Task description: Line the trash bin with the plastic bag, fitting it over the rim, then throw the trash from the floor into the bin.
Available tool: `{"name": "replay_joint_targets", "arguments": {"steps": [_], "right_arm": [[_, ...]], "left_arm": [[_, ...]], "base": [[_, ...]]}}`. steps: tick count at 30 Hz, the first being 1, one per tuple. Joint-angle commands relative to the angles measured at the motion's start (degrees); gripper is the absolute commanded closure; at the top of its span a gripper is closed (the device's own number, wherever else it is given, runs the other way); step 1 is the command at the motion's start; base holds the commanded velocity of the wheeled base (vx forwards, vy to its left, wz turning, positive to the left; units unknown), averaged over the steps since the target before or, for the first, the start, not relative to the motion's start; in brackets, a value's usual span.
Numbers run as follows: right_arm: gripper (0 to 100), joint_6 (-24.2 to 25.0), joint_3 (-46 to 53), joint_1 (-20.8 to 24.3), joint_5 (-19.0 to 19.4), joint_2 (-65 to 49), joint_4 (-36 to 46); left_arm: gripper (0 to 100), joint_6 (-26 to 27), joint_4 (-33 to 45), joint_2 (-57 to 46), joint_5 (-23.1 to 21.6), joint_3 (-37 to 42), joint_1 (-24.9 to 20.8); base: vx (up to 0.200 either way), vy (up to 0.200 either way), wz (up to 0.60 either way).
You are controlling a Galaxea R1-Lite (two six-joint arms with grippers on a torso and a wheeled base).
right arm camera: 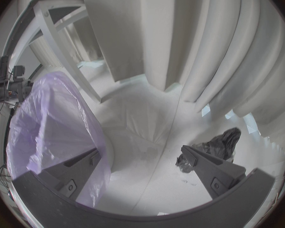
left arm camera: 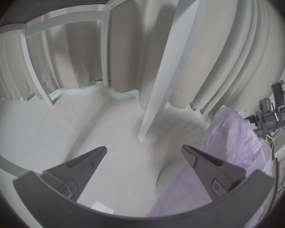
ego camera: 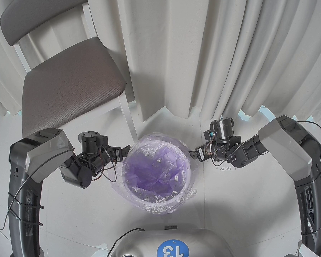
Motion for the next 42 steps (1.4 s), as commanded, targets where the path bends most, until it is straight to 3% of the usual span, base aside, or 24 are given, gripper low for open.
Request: {"name": "replay_joint_targets", "arguments": {"steps": [1, 13, 21, 26, 31, 35, 40, 42], "right_arm": [[0, -0.1, -0.3, -0.3, 0.0, 1.4, 0.3], [0, 0.4, 1.2, -0.5, 0.0, 2.8, -0.3], [0, 0.3, 6.6, -0.4, 0.0, -5.5, -0.5], [0, -1.8, 16.0, -0.2, -0.1, -16.5, -0.9], [0, -3.7, 24.1, -0.5, 0.0, -23.2, -0.5], [0, -6.8, 32.6, -0.3, 0.3, -26.0, -0.9], [0, -6.6, 38.1, 1.3, 0.9, -25.5, -2.0], [0, -5.3, 40.3, 3.0, 1.0, -23.6, -6.3]], "left_arm": [[0, 0.2, -0.1, 1.6, 0.4, 0.3, -0.1], [0, 0.1, -2.2, 5.5, 2.0, 0.6, 0.5], [0, -1.2, -4.1, -2.3, 2.1, 4.8, 2.9], [0, -1.5, -8.3, -9.1, 0.4, 15.9, 4.1], [0, -1.2, -16.0, -13.8, -7.1, 29.6, 4.2], [0, -0.5, -21.6, -13.8, -10.3, 37.7, 4.2], [0, 2.7, -22.5, -11.4, -11.4, 41.7, 4.4], [0, 4.0, -24.1, -8.6, -11.2, 42.1, 4.5]], "base": [[0.000, 0.000, 0.00], [0.000, 0.000, 0.00], [0.000, 0.000, 0.00], [0.000, 0.000, 0.00], [0.000, 0.000, 0.00], [0.000, 0.000, 0.00], [0.000, 0.000, 0.00], [0.000, 0.000, 0.00]]}}
